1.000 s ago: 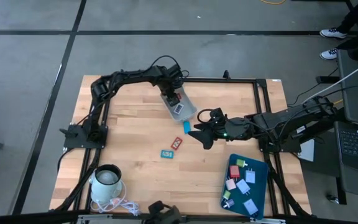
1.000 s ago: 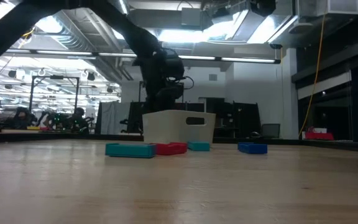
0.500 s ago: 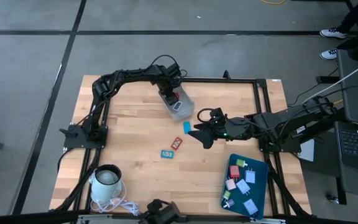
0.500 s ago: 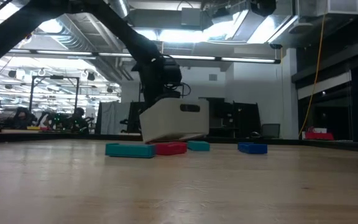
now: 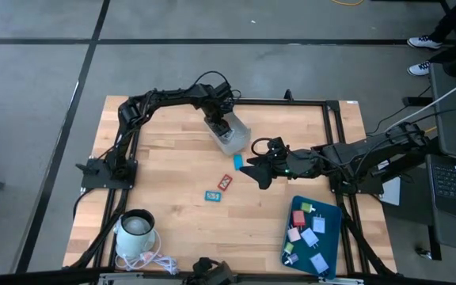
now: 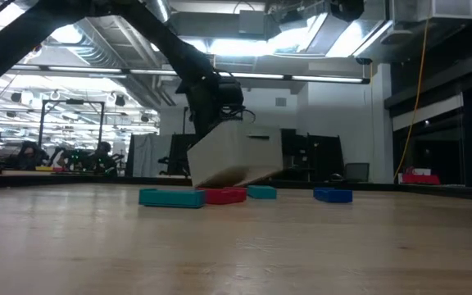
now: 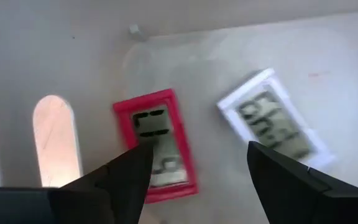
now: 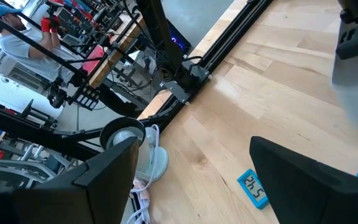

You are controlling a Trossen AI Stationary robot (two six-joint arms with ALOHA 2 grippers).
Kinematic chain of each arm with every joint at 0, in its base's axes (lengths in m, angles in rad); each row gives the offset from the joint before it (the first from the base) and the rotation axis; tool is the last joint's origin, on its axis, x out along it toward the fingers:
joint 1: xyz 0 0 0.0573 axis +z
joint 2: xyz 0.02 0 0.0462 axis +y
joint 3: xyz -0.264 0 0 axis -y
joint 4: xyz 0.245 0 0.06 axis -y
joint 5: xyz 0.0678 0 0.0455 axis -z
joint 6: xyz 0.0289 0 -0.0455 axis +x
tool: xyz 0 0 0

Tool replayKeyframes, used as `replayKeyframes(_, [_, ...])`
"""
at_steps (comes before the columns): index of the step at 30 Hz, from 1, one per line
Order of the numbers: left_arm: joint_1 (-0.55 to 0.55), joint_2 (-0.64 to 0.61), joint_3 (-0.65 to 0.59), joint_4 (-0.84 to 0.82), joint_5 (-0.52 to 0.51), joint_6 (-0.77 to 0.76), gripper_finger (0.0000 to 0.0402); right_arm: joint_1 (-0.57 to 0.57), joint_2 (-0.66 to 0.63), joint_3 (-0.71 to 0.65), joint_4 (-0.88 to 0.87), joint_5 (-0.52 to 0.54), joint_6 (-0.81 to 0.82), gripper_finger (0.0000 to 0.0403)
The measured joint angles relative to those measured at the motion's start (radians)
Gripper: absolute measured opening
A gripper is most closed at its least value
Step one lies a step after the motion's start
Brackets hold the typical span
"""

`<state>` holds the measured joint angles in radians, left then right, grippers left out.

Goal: Pick & Place Office items
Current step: Put the red digital clock into the gray bin

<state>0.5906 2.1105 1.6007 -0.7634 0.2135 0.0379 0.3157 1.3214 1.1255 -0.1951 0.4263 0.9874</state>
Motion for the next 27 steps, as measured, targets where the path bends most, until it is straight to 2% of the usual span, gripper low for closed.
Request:
replayKeyframes(5, [-0.019, -0.002, 0.058, -0.015, 0.003, -0.008, 0.0251, 0.0, 0.0, 0.0, 0.0, 0.0, 0.0, 0.0315])
replayKeyframes(12, [-0.048, -0.004, 0.216, -0.08, -0.01, -0.004, 0.025, 0.0, 0.0, 0.0, 0.0, 0.0, -0.001, 0.0315])
replayKeyframes(16, [-0.111, -0.004, 0.316, -0.2, -0.013, 0.16, 0.025, 0.0, 0.0, 0.0, 0.0, 0.0, -0.013, 0.0315])
replayKeyframes(19, [-0.192, -0.006, 0.375, -0.33, -0.012, 0.337, 0.025, 0.0, 0.0, 0.0, 0.0, 0.0, -0.029, 0.0315])
replayKeyframes(21, [-0.252, -0.007, 0.388, -0.4, -0.022, 0.395, 0.025, 0.0, 0.0, 0.0, 0.0, 0.0, -0.033, 0.0315])
replayKeyframes(23, [-0.309, -0.007, 0.384, -0.418, -0.039, 0.356, 0.0251, 0.0, 0.0, 0.0, 0.0, 0.0, -0.037, 0.0315])
replayKeyframes(25, [-0.355, -0.007, 0.363, -0.385, -0.035, 0.243, 0.0251, 0.0, 0.0, 0.0, 0.0, 0.0, -0.047, 0.0315])
replayKeyframes(27, [-0.389, -0.007, 0.326, -0.285, -0.038, 0.09, 0.0251, 0.0, 0.0, 0.0, 0.0, 0.003, -0.057, 0.0315])
